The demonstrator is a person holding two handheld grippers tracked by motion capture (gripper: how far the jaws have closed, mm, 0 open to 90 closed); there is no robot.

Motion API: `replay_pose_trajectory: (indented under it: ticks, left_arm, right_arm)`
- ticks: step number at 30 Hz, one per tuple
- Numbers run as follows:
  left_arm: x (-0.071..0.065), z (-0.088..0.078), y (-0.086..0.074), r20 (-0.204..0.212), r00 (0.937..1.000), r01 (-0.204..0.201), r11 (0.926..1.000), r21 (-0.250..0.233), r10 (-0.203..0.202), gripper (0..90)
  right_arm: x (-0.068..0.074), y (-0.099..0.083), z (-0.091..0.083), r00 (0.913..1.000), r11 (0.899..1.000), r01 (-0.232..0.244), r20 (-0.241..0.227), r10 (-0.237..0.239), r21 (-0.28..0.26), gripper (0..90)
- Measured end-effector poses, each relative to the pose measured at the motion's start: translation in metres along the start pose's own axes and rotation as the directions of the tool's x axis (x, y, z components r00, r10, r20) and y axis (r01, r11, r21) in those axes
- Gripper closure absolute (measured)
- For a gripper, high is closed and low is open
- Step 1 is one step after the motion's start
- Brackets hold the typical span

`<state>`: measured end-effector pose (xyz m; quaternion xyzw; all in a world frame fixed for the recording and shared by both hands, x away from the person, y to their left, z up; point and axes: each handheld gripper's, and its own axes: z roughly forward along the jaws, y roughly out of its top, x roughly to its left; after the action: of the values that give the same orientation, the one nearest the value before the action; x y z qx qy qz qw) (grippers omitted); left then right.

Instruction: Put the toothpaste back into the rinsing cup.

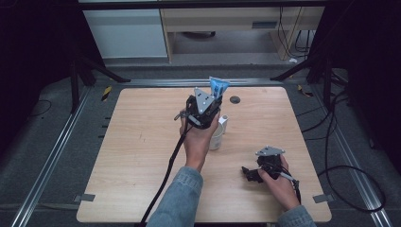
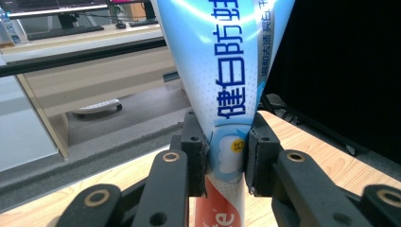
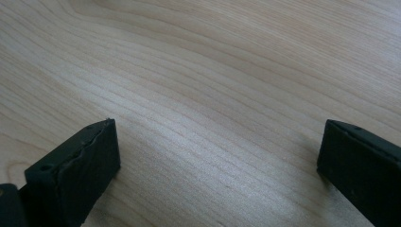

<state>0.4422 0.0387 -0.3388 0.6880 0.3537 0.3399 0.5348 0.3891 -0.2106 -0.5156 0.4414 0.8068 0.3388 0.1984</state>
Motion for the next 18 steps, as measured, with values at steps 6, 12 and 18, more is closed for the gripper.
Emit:
replay_pose_trajectory:
  ticks: [6, 12, 18]
  left_arm:
    - [0.001, 0.002, -0.013, -0.001, 0.9998, 0.02, 0.9998, 0.008, -0.02, 72.7]
    - [0.001, 0.002, -0.024, -0.001, 0.9996, 0.027, 0.9994, 0.02, -0.027, 72.6]
    - [0.002, 0.004, -0.036, 0.003, 0.9993, 0.036, 0.9984, 0.042, -0.036, 72.6]
  right_arm:
    - [0.0, 0.0, 0.0, 1.0, 1.0, -0.001, 0.0, 0.001, 0.0, 0.3]
    - [0.0, 0.0, 0.0, 0.9999, 1.0, -0.011, -0.002, 0.011, -0.003, 0.4]
    - [0.001, 0.0, 0.0, 0.9999, 1.0, -0.012, -0.002, 0.012, -0.002, 0.3]
